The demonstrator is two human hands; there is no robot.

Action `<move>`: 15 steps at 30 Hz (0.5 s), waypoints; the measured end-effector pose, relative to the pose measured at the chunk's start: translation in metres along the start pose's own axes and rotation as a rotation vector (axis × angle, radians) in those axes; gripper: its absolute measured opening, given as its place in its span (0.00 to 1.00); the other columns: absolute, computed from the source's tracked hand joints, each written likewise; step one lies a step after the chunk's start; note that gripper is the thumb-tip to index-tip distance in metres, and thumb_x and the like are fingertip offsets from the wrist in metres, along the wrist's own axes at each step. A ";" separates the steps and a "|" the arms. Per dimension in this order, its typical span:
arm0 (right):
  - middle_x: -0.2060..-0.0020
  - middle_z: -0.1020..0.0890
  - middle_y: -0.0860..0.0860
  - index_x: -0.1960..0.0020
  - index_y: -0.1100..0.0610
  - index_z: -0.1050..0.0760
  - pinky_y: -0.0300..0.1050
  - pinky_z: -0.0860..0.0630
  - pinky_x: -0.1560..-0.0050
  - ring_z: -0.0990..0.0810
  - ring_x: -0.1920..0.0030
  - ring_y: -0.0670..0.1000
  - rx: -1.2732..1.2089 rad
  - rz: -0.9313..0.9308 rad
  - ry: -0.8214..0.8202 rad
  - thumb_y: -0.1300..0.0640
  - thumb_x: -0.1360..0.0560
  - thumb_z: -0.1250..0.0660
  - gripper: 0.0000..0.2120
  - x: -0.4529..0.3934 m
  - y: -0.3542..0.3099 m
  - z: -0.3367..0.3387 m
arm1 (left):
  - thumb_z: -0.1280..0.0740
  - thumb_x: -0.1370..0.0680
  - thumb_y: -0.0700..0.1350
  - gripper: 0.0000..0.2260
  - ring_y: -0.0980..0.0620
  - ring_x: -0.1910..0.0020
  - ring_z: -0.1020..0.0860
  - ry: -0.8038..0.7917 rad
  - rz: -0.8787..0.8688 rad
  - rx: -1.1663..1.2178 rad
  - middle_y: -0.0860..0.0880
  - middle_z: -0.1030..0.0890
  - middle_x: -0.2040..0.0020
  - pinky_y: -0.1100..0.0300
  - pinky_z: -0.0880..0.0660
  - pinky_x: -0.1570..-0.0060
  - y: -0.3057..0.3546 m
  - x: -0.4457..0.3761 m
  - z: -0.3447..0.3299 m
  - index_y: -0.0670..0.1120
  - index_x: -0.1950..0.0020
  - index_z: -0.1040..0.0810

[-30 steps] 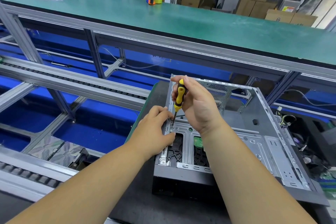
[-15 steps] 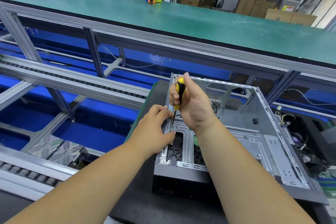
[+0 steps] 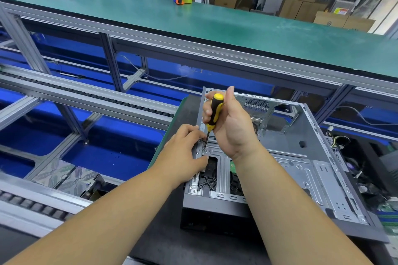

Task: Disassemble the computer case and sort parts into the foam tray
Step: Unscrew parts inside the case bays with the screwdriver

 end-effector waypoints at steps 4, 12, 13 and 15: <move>0.64 0.24 0.51 0.53 0.55 0.30 0.43 0.31 0.59 0.29 0.65 0.50 0.020 0.059 0.009 0.50 0.19 0.40 0.10 0.001 -0.002 0.002 | 0.29 0.29 0.53 0.23 0.58 0.34 0.32 0.002 -0.002 0.006 0.63 0.37 0.38 0.50 0.27 0.38 -0.001 0.000 0.000 0.56 0.35 0.29; 0.59 0.21 0.52 0.53 0.57 0.21 0.45 0.27 0.53 0.25 0.61 0.50 0.058 0.075 0.000 0.49 0.18 0.42 0.15 -0.002 -0.001 0.009 | 0.28 0.29 0.52 0.23 0.58 0.31 0.34 -0.006 0.009 0.016 0.63 0.37 0.37 0.50 0.28 0.37 -0.001 0.000 -0.001 0.56 0.36 0.28; 0.59 0.21 0.52 0.53 0.57 0.20 0.45 0.27 0.53 0.25 0.61 0.50 0.056 0.073 -0.012 0.48 0.18 0.42 0.17 -0.002 -0.001 0.009 | 0.28 0.29 0.52 0.23 0.58 0.31 0.34 -0.007 0.010 0.016 0.63 0.37 0.36 0.49 0.28 0.36 -0.001 0.000 -0.001 0.56 0.36 0.28; 0.60 0.22 0.52 0.52 0.57 0.19 0.44 0.27 0.54 0.26 0.61 0.50 0.034 0.061 -0.039 0.47 0.18 0.44 0.19 -0.003 0.000 0.007 | 0.28 0.29 0.52 0.23 0.57 0.31 0.34 -0.007 0.013 0.015 0.63 0.37 0.36 0.49 0.28 0.36 -0.001 0.000 -0.001 0.56 0.35 0.28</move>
Point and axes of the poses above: each hand's wrist, its own x-axis away from the middle knuckle, its own z-axis out of the back of the hand, y = z × x, the point moved 5 cm from there along -x, towards the middle knuckle
